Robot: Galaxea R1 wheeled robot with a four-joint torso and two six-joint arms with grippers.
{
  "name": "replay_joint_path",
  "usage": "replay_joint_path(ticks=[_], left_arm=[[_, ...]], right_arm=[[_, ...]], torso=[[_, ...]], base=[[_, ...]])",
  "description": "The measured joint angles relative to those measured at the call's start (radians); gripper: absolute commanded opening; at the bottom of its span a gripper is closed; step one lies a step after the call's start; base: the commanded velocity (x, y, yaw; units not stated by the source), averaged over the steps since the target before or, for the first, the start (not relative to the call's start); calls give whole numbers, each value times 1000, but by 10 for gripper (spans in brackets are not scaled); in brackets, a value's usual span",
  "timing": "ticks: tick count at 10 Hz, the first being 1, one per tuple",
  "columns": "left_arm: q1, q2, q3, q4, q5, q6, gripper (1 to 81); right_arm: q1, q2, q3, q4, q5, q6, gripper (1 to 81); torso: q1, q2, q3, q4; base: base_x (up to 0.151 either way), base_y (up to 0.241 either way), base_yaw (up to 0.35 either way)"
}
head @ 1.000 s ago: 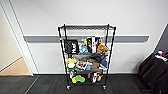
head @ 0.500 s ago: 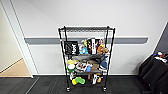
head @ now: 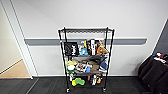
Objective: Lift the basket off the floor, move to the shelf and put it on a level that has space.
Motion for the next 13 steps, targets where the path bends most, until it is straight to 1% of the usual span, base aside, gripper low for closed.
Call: replay_joint_path(ticks=[4,5,7,9,12,13], left_arm=[[23,2,0,14,-10,0,10],[37,2,-1,14,-10,0,10],[62,2,-1,14,-27,-1,10],[64,2,-1,14,-35,0,10],[63,2,-1,14,-38,0,10],[63,2,-1,14,-38,0,10]], right_arm=[[-11,1,0,0,6,-1,10],[-14,3,0,0,4,-3,10],[-20,3,-2,0,1,-3,10],[-29,7,-9,0,3,-3,10],[-34,16,-17,0,2,-3,10],[-37,16,-17,0,3,-3,10]], torso=[[0,0,1,-2],[0,0,11,-2],[0,0,54,-2],[-2,-2,66,-2],[-2,-2,65,-2],[-2,-2,65,-2]], base=[[0,0,0],[0,0,0],[0,0,0],[0,0,0],[0,0,0],[75,0,0]])
